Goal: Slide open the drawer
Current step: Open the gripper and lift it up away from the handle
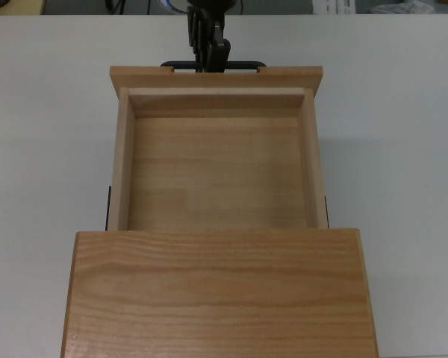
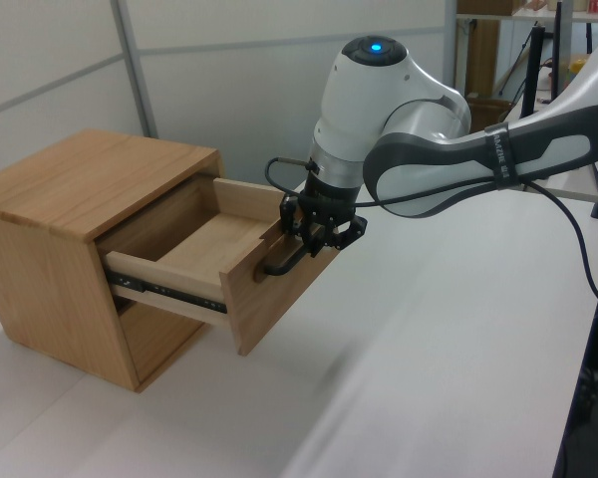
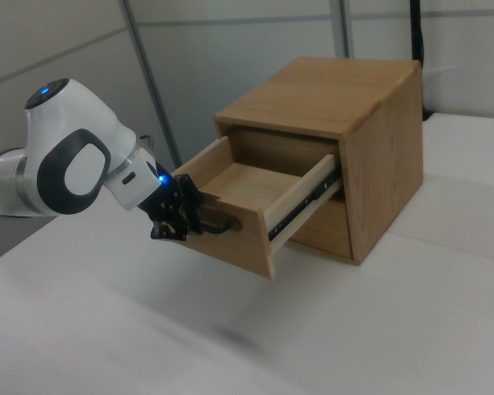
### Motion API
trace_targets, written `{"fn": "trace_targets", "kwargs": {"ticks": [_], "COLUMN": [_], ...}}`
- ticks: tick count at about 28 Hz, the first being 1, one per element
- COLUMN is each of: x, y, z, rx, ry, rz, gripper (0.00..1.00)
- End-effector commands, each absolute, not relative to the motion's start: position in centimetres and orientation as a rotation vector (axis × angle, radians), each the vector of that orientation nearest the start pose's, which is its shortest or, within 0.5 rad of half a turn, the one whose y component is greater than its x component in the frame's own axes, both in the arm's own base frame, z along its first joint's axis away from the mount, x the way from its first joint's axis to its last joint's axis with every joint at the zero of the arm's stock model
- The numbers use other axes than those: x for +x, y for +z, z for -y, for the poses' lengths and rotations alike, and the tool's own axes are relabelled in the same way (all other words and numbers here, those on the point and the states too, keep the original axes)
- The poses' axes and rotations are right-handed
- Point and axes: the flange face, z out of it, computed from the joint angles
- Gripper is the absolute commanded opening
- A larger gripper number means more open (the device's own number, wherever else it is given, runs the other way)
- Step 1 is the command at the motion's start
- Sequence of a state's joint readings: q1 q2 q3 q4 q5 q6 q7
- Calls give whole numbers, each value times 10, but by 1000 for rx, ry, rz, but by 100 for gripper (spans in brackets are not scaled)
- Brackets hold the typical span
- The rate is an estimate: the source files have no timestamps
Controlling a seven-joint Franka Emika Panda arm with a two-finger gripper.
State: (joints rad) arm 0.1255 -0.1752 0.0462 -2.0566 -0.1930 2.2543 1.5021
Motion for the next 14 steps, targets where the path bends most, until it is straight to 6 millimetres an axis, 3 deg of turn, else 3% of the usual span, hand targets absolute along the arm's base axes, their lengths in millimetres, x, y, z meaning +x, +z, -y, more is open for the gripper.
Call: {"fn": "trace_targets", "kwargs": {"ticks": [1,2,3,7,10,14], "x": [499,499,498,497,497,496], "y": [589,588,587,588,589,588], "z": [-92,-92,-92,-93,-93,-95], "rx": [-2415,-2425,-2432,-2452,-2461,-2486], "ry": [-552,-544,-539,-528,-517,-507], "rz": [-1659,-1651,-1649,-1634,-1627,-1594], "gripper": [20,46,59,88,99,100]}}
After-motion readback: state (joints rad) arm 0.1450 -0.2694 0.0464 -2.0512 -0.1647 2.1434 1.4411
